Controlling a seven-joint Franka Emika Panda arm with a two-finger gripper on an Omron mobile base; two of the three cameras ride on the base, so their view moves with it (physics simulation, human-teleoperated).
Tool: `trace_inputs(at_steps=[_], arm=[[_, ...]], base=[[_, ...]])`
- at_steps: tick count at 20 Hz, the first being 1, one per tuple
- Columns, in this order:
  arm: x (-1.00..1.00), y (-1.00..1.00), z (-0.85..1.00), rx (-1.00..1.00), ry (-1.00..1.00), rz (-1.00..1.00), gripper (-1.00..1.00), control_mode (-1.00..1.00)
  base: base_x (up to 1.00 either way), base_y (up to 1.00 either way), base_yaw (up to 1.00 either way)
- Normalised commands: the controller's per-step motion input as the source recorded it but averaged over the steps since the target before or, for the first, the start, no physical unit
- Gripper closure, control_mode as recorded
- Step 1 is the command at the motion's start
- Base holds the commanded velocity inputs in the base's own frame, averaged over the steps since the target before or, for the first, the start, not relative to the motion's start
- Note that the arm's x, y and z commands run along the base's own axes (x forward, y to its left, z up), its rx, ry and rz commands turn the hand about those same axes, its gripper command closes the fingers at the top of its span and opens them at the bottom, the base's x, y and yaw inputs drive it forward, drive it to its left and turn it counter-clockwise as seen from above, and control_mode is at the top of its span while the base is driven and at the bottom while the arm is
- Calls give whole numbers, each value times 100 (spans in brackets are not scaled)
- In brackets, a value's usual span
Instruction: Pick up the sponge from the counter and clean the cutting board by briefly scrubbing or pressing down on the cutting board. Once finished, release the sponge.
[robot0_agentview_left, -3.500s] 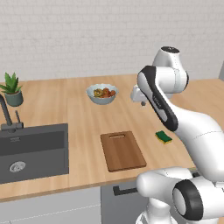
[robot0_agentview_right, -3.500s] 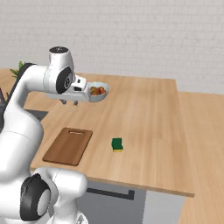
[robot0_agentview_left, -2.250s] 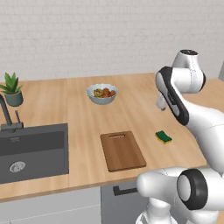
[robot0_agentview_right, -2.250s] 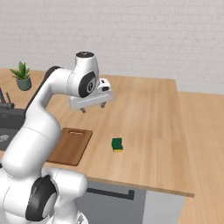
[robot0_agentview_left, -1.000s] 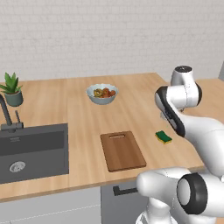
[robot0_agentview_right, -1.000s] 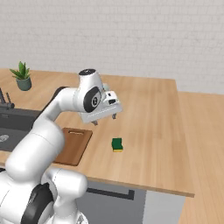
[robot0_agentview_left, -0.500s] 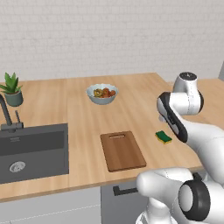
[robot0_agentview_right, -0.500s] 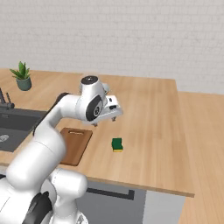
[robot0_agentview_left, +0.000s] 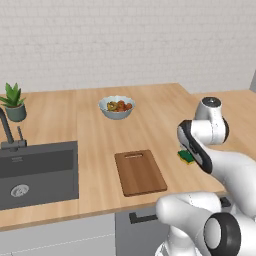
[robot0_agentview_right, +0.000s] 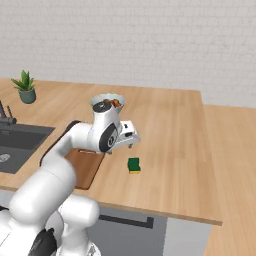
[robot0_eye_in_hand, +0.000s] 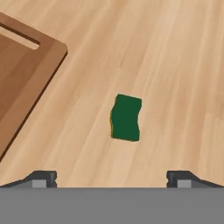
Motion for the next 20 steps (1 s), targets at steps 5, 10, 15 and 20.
trace_inputs(at_steps=[5,10,15,20], arm=[[8,-15,-17,0,0,0,-100,-100],[40,-36,-8,0,0,0,-100,-100],[31,0,0,4,0,-4,-100,-100],[-7,0,-9,2,2,-2,-100,-100]], base=[[0,0,0],[0,0,0],[0,0,0],[0,0,0]])
